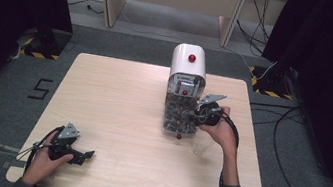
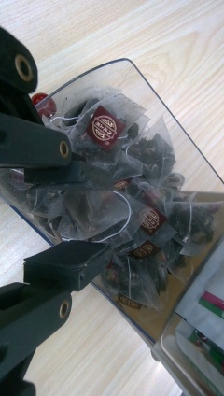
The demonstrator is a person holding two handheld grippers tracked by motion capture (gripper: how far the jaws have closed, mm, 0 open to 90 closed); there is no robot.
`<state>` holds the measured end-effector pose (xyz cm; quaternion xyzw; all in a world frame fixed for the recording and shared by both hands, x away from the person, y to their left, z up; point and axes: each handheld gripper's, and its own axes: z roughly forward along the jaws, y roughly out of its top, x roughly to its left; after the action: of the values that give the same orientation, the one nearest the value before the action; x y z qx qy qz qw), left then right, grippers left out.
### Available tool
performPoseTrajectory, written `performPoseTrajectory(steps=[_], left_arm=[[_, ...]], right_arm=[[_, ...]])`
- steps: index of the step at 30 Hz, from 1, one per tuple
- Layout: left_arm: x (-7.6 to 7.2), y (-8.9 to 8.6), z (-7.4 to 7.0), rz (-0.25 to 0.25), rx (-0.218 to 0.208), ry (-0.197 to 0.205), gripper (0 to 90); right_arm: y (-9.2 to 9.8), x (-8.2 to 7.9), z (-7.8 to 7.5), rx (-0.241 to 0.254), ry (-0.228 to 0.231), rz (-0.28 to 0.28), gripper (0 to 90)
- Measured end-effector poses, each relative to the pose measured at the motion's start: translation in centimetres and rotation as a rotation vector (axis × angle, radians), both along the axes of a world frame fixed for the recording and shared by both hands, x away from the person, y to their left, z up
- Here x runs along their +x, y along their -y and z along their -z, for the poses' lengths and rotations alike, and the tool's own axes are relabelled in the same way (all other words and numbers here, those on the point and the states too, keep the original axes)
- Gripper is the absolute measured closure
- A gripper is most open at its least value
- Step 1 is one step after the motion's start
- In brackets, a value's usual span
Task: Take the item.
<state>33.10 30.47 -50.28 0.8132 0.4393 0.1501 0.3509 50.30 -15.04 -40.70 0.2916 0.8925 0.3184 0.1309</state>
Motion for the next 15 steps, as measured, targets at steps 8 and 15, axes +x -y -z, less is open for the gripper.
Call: performPoseTrajectory(steps=[8,15], left_arm=[[0.0,0.0,0.0,0.0,0.0,0.0,0.0],[0.0,0.0,0.0,0.0,0.0,0.0,0.0]], right_arm=[[-0.25,0.07,0.46,-0.012,-0.018,-0.036,70.3],[-0.14,0.24,0.93,-0.02,-0.024,-0.064,85.2]])
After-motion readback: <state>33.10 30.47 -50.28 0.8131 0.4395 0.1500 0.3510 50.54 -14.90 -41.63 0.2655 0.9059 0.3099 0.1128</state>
